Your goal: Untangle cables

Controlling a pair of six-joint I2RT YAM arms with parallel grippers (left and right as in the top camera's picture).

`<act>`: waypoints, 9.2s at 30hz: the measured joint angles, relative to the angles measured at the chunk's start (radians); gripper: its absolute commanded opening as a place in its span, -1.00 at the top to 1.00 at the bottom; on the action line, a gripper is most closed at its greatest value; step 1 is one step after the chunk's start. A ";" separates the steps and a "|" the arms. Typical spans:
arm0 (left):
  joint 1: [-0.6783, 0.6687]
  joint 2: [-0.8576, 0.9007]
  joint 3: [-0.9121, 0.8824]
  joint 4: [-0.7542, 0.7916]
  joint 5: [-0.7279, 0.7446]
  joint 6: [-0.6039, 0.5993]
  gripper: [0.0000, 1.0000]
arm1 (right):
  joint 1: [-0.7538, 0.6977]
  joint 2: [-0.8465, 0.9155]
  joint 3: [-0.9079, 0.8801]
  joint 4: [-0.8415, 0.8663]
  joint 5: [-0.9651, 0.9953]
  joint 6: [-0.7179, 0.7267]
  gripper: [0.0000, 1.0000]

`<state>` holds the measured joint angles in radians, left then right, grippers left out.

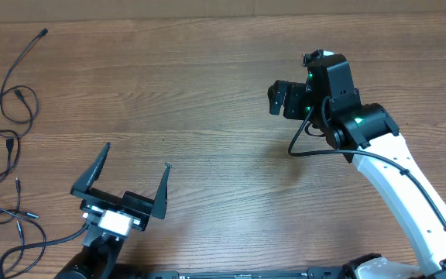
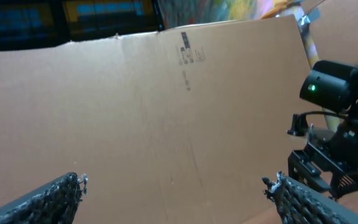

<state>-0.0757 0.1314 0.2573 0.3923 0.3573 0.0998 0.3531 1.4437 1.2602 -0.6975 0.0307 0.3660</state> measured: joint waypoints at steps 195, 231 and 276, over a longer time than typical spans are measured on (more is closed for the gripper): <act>0.083 -0.119 -0.249 -0.461 -0.276 -0.154 -0.99 | -0.148 -1.297 -1.242 0.618 0.048 -0.069 -1.00; 0.083 -0.119 -0.249 -0.461 -0.276 -0.154 -0.99 | -0.325 -1.429 -1.242 0.608 -0.026 -0.370 -1.00; 0.083 -0.119 -0.249 -0.461 -0.276 -0.154 -0.99 | -0.340 -1.429 -1.242 0.608 -0.027 -0.393 -1.00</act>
<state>0.0074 0.0120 0.0086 -0.0689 0.0811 -0.0547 0.0128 0.0147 0.0185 -0.0895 0.0032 -0.0265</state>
